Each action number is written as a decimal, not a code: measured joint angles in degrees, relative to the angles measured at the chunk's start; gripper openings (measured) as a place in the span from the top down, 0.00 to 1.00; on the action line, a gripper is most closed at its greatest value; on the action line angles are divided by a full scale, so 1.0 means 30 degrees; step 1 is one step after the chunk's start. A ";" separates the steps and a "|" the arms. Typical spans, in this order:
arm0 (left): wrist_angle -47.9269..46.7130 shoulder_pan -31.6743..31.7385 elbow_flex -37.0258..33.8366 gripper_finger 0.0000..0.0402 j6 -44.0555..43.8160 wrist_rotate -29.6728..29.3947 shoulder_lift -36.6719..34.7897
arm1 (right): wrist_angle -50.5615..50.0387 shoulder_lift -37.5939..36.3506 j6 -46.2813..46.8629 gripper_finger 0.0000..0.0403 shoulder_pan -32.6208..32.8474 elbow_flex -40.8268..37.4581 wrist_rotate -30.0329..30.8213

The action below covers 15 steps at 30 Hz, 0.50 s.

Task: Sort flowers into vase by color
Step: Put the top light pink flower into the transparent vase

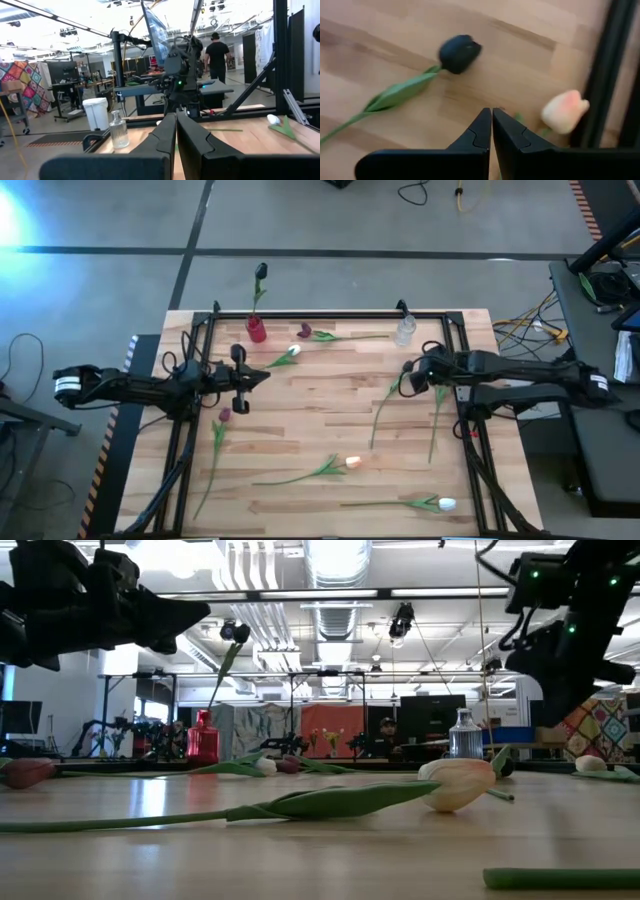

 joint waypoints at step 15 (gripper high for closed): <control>-0.0006 0.0000 0.0000 1.00 -0.0368 0.0004 0.0000 | -0.2320 0.4899 0.3619 0.78 -0.1808 -0.0015 -0.0366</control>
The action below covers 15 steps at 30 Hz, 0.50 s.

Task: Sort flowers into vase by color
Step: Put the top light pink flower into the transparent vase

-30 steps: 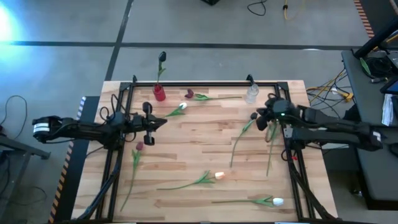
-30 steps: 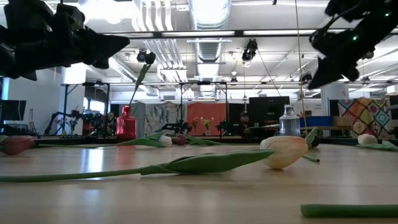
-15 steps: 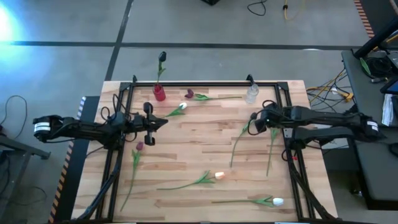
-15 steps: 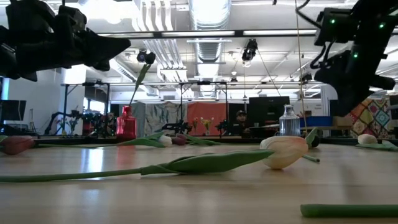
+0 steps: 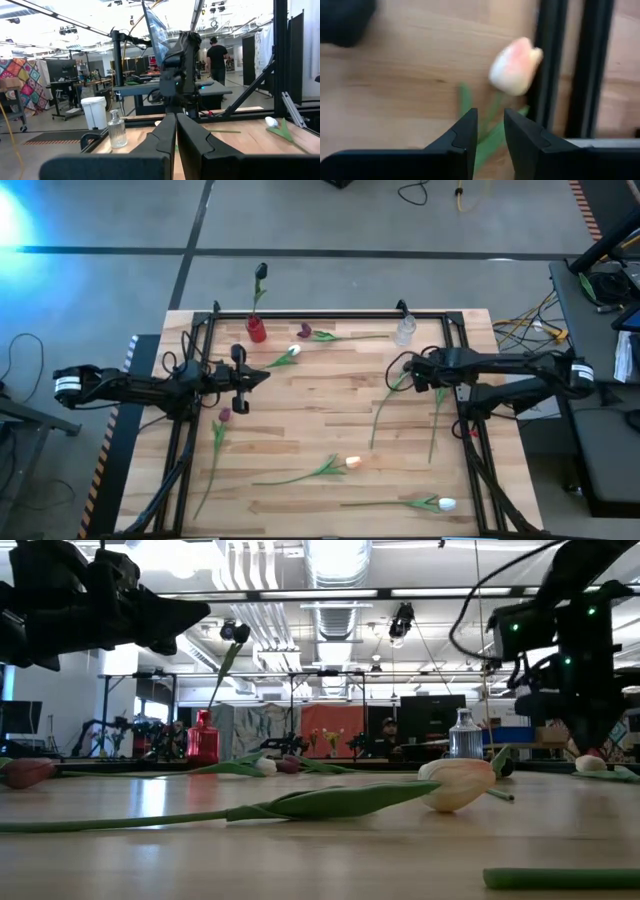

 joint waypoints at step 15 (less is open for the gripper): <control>0.0082 0.0000 0.0000 1.00 -0.0436 0.0003 0.1038 | 0.0696 0.1476 -0.0141 0.82 -0.2381 -0.0305 -0.1624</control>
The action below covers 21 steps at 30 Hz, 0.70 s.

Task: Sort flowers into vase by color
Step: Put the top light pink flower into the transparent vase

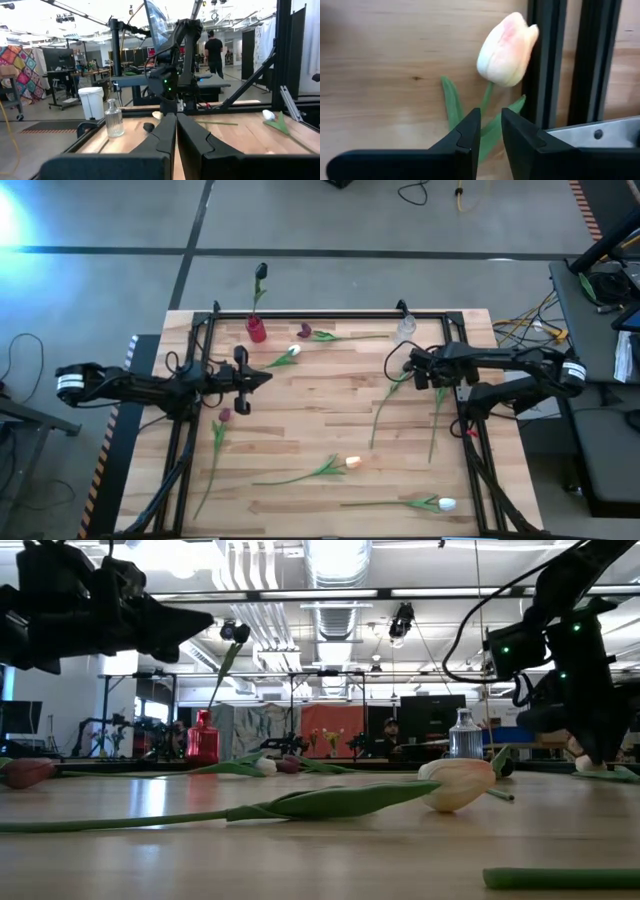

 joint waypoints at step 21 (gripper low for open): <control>0.1108 0.0000 0.0007 1.00 -0.0357 0.0000 0.1272 | 0.2308 -0.0146 0.0001 0.92 0.0219 -0.1589 0.1342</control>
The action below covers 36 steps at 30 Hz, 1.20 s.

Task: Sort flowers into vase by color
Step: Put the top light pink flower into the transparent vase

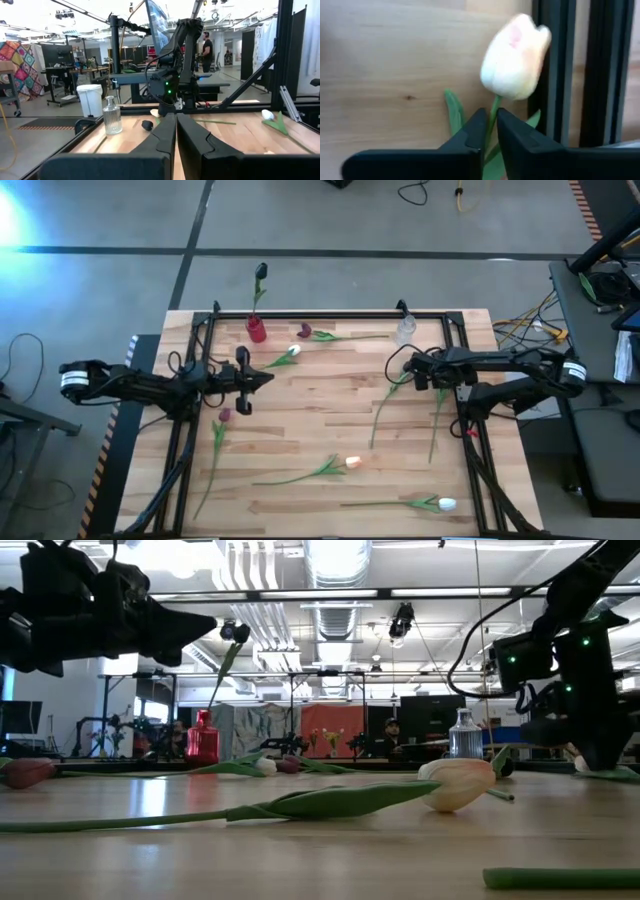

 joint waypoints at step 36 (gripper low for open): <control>0.0485 0.0007 0.0000 1.00 0.0087 0.0000 0.0161 | 1.4817 -0.4625 -1.8064 0.97 0.2981 0.8613 1.0615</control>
